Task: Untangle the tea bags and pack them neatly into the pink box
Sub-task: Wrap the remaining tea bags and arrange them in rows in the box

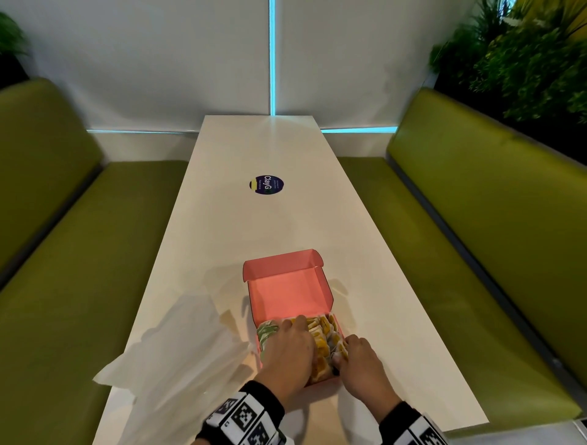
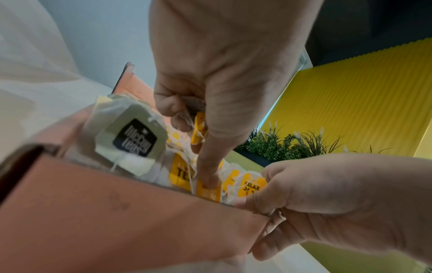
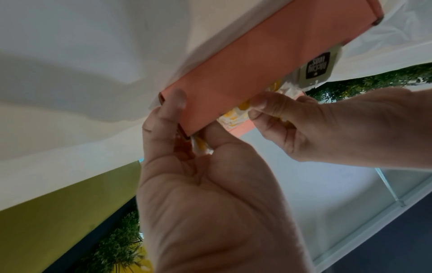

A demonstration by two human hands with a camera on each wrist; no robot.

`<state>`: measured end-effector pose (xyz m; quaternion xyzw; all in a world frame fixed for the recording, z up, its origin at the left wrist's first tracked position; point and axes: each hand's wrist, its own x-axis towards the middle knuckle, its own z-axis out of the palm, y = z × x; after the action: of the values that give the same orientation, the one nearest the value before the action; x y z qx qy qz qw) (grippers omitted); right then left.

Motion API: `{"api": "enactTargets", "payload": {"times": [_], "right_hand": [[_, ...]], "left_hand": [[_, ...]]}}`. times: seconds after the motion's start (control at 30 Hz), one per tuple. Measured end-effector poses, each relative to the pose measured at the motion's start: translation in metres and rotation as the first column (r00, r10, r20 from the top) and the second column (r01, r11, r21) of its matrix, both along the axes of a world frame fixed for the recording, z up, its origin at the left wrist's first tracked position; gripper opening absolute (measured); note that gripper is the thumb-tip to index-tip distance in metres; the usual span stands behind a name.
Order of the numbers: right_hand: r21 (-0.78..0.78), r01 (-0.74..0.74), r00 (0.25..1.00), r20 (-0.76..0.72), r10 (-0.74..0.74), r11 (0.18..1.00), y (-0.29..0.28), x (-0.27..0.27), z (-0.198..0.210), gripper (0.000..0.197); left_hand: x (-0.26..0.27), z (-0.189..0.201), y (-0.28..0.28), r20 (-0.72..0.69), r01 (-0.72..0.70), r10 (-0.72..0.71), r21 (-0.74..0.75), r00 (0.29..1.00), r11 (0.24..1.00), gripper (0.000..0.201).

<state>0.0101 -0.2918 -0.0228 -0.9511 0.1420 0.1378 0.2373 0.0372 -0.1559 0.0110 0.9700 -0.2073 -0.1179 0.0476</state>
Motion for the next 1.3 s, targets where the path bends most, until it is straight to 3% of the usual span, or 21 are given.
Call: {"api": "enactTargets", "payload": {"times": [0.13, 0.23, 0.33, 0.47, 0.63, 0.77, 0.87, 0.93, 1.0, 1.1, 1.17, 1.2, 1.3], "right_hand": [[-0.010, -0.016, 1.000, 0.004, 0.016, 1.000, -0.001, 0.000, 0.004, 0.034], [-0.025, -0.008, 1.000, 0.015, 0.008, 1.000, 0.000, 0.000, 0.006, 0.040], [-0.046, -0.003, 1.000, 0.005, 0.003, 0.999, 0.001, 0.000, 0.005, 0.034], [-0.043, 0.017, 1.000, -0.014, -0.017, 0.999, -0.001, 0.002, 0.001, 0.028], [-0.016, 0.039, 0.999, -0.031, -0.040, 0.999, -0.001, 0.003, 0.000, 0.022], [0.006, 0.062, 0.997, -0.038, -0.062, 0.998, -0.001, 0.003, 0.001, 0.022], [0.054, 0.094, 0.995, -0.019, -0.093, 0.994, -0.003, 0.000, 0.002, 0.045], [0.083, 0.094, 0.996, -0.005, -0.094, 0.992, -0.006, -0.001, 0.004, 0.060], [0.121, 0.073, 0.996, 0.045, -0.079, 0.990, -0.009, -0.002, 0.009, 0.069], [0.240, 0.010, 0.928, 0.360, -0.098, 0.971, -0.013, -0.001, 0.027, 0.054], [0.324, -0.076, 0.810, 0.571, -0.131, 0.943, -0.013, 0.000, 0.046, 0.039], [0.356, -0.126, 0.787, 0.604, -0.125, 0.926, -0.012, 0.001, 0.057, 0.036], [0.522, -0.257, 0.885, 0.465, -0.019, 0.813, -0.006, 0.001, 0.085, 0.026]], "left_hand": [[-0.002, 0.006, -0.001, -0.002, -0.003, 0.003, -0.058, 1.000, 0.998, 0.020], [-0.003, 0.010, -0.001, -0.017, 0.014, -0.016, -0.083, 1.000, 0.996, 0.032], [-0.003, 0.014, -0.002, -0.013, 0.069, -0.069, -0.054, 0.997, 0.996, 0.040], [-0.003, 0.014, -0.002, -0.002, 0.097, -0.097, 0.023, 0.995, 0.995, 0.033], [0.001, 0.002, -0.003, 0.068, 0.085, -0.086, 0.010, 0.994, 0.996, 0.029], [0.001, 0.000, -0.003, 0.094, 0.067, -0.063, -0.048, 0.994, 0.997, 0.026], [0.002, -0.003, 0.000, 0.050, -0.002, 0.014, -0.231, 0.999, 0.973, 0.035], [0.003, 0.001, 0.004, -0.058, -0.097, 0.079, -0.476, 0.995, 0.874, 0.039], [0.003, 0.012, 0.010, -0.262, -0.254, 0.095, -0.689, 0.961, 0.679, 0.041], [0.001, 0.028, 0.020, -0.476, -0.444, 0.017, -0.807, 0.879, 0.389, 0.047], [-0.002, 0.036, 0.026, -0.504, -0.472, -0.047, -0.834, 0.862, 0.287, 0.053], [-0.004, 0.039, 0.027, -0.495, -0.464, -0.076, -0.849, 0.865, 0.255, 0.055], [-0.009, 0.044, 0.030, -0.452, -0.426, -0.138, -0.886, 0.881, 0.185, 0.059]]}}
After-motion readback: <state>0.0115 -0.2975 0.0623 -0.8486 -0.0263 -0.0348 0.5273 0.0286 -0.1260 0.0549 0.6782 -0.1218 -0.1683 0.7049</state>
